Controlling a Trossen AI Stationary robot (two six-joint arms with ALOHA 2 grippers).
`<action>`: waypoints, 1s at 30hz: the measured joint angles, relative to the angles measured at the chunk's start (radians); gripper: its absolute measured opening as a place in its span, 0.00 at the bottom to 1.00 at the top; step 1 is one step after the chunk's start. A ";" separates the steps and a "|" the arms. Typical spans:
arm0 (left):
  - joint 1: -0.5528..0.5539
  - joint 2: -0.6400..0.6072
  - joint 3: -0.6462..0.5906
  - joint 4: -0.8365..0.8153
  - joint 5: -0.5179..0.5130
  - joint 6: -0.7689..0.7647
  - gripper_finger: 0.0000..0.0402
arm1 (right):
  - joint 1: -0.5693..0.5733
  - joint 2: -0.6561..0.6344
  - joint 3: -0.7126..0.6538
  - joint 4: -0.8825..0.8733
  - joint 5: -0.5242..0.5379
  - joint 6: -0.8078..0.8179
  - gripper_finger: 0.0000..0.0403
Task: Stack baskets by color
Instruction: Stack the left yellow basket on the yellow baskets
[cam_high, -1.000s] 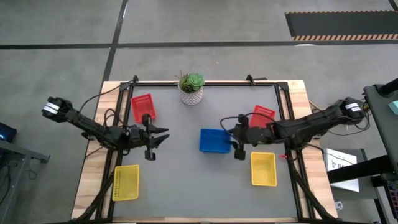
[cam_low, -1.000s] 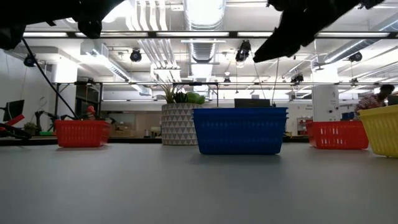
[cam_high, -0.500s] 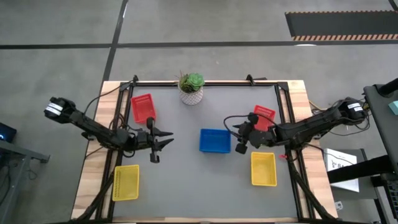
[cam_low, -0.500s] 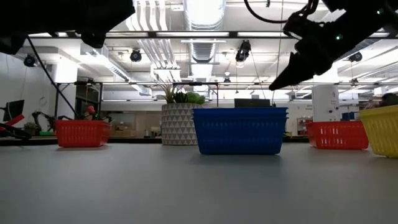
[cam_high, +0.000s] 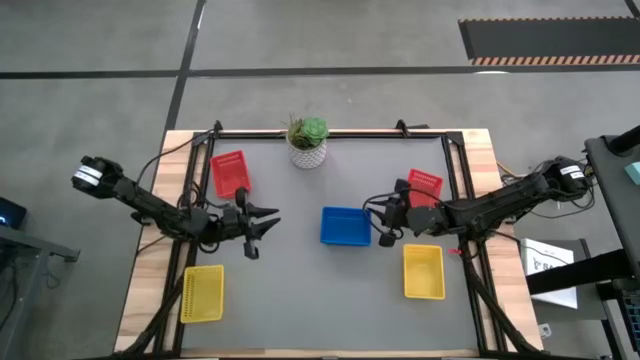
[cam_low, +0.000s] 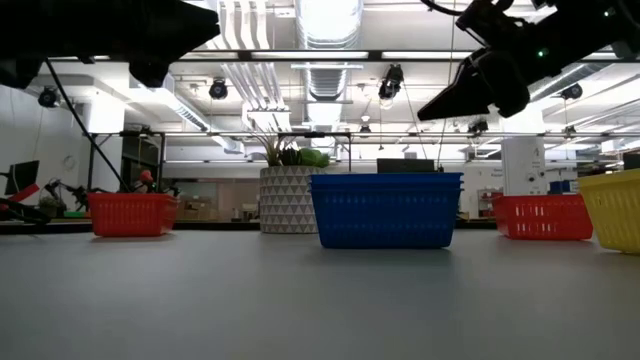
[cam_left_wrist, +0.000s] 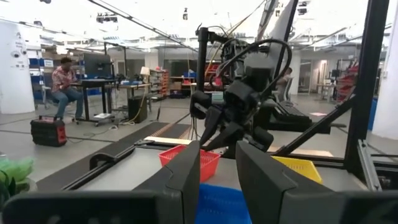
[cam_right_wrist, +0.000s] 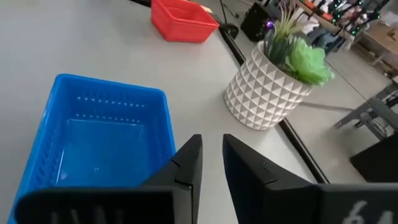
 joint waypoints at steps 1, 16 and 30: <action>0.000 0.004 0.000 0.001 0.000 0.000 0.22 | 0.000 -0.001 0.000 0.004 -0.005 -0.005 0.13; 0.000 0.022 0.000 0.000 -0.010 -0.003 0.22 | 0.000 0.001 0.000 0.015 -0.011 0.011 0.11; 0.000 0.022 0.000 0.000 -0.009 -0.035 0.22 | 0.000 0.001 0.000 0.015 -0.012 0.011 0.11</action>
